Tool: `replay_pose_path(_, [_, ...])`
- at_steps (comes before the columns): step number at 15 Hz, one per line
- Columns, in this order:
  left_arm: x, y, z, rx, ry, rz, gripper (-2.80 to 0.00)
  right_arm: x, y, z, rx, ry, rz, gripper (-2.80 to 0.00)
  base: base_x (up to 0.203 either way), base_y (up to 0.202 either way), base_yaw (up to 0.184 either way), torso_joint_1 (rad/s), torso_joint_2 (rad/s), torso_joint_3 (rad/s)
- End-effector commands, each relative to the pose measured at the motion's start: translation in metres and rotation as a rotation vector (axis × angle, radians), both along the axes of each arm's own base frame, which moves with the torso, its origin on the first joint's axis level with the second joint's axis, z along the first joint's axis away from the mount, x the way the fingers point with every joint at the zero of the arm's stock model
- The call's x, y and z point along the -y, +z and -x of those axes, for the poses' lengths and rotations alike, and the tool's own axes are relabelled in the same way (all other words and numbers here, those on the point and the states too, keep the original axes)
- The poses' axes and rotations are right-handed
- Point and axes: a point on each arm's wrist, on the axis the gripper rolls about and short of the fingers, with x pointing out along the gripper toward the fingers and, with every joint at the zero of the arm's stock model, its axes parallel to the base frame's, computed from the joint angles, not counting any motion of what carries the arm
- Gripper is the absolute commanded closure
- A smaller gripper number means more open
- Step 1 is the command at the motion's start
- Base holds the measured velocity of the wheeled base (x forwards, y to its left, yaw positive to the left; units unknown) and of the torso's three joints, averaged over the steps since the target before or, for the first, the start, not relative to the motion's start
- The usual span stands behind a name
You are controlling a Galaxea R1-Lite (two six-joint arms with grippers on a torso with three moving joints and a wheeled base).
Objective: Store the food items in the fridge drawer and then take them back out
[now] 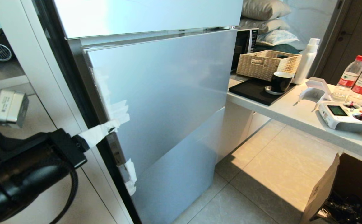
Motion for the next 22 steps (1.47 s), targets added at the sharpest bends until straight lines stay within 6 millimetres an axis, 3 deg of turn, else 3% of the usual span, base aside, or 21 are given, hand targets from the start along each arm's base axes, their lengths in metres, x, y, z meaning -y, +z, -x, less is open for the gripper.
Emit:
replay_pose_path(1, [-0.007,0.004,0.034,0.052,-0.066,0.034,0.0,0.0,0.0,0.0,0.0,0.001,0.001,0.0,0.0,0.0,0.0,0.0,0.0,0.0])
replay_pose_path(4, [-0.02,0.0,0.039,0.033,-0.003,0.021,0.0,0.0,0.0,0.0,-0.002,0.0,0.001,0.0,0.0,0.0,0.0,0.0,0.0,0.0])
replay_pose_path(9, [-0.05,0.026,-0.001,0.105,0.414,-0.025,0.0,0.0,0.0,0.0,-0.001,0.001,0.001,0.0,0.0,0.0,0.0,0.0,0.0,0.0])
replay_pose_path(17, [-0.036,0.028,-0.081,0.072,0.575,-0.02,0.0,0.0,0.0,0.0,-0.002,0.0,0.001,0.0,0.0,0.0,0.0,0.0,0.0,0.0])
replay_pose_path(22, [-0.032,0.028,-0.102,0.09,0.618,-0.004,0.0,0.0,0.0,0.0,-0.002,0.001,0.001,0.0,0.0,0.0,0.0,0.0,0.0,0.0])
